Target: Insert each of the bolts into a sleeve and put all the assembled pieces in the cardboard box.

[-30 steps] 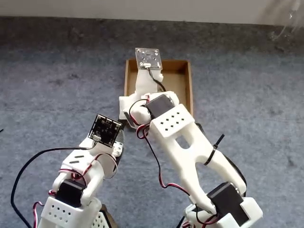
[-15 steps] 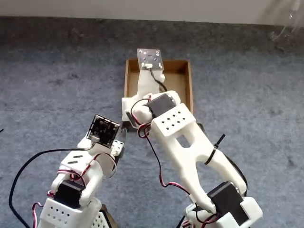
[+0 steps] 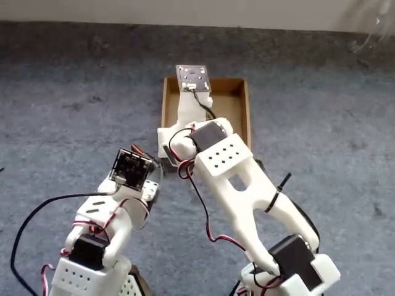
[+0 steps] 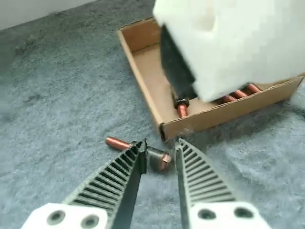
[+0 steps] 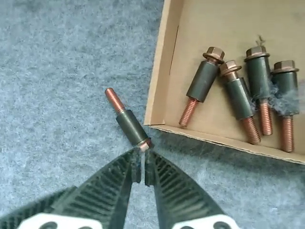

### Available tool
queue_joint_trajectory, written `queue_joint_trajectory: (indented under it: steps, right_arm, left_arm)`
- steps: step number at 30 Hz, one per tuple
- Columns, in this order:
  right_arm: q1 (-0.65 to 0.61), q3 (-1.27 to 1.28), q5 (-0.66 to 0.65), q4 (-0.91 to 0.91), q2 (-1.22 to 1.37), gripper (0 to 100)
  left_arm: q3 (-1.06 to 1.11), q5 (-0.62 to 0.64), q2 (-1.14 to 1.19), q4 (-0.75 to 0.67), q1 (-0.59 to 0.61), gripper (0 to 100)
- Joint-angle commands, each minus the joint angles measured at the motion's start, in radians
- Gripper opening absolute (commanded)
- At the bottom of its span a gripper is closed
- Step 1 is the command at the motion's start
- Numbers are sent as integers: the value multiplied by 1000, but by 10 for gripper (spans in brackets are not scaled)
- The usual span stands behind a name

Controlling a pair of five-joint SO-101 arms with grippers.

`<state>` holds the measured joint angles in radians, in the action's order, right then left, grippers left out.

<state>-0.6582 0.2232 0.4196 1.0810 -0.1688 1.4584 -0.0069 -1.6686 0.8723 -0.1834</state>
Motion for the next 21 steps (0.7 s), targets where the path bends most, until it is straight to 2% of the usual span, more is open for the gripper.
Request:
queue_joint_trajectory:
  steps: [1,4,9,14,21]
  right_arm:
    - [-5,-12,-84,8,-12,5]
    - [1,-12,-132,77,-19,9]
    - [39,28,-276,205,-61,5]
    - [134,297,-364,165,-294,5]
    - [377,723,-631,131,-616,5]
  left_arm:
    - [-51,-5,4,-23,171,95]
    - [-82,-3,76,-18,272,95]
    - [-252,5,430,-18,294,96]
    - [-484,94,858,-12,289,98]
    - [-792,176,1300,41,269,98]
